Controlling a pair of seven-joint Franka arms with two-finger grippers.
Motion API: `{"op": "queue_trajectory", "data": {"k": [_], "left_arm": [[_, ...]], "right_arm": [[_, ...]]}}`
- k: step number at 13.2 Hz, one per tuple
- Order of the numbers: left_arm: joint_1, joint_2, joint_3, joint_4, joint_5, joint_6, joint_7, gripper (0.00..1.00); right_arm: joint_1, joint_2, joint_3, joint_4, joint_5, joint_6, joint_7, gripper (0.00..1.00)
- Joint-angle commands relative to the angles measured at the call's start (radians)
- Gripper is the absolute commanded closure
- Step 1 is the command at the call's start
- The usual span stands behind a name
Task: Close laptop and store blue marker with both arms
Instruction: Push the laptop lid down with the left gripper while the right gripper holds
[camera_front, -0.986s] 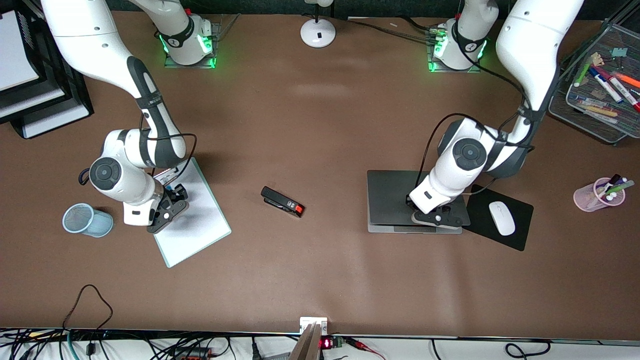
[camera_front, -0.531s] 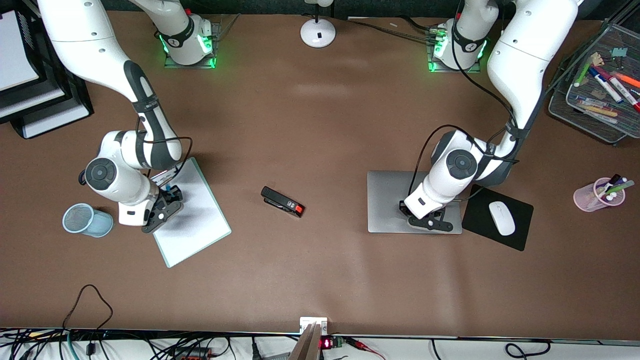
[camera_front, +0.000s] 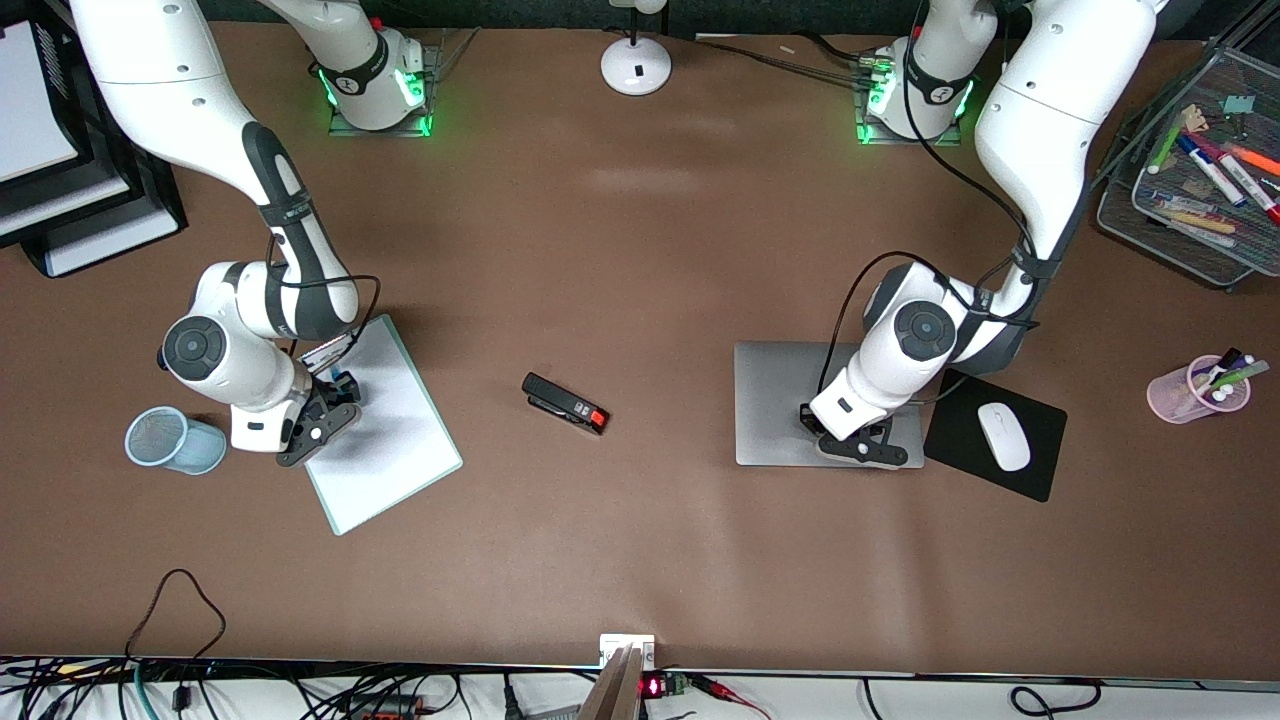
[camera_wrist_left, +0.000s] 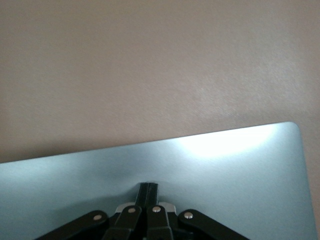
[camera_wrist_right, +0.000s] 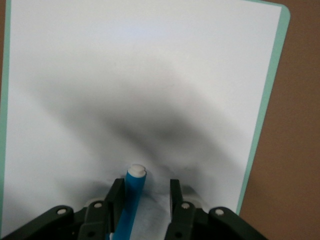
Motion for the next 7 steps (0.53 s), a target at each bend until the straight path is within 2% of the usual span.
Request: {"op": "queue_trajectory", "data": {"k": [1,4,7], "left_arm": [[0.015,-0.062,0.016,0.016,0.037,-0.096,-0.003,1.00],[0.012,-0.124,0.004,0.068,0.035,-0.295,0.000,1.00],[0.015,-0.209,-0.022,0.076,0.032,-0.482,0.003,1.00]], "right_arm": [[-0.001,-0.001,0.006,-0.003,0.012,0.005,0.001,0.58],[-0.001,0.003,0.006,-0.003,0.017,0.005,0.001,0.60],[0.002,0.006,0.006,-0.004,0.019,0.004,0.002,0.61]]}}
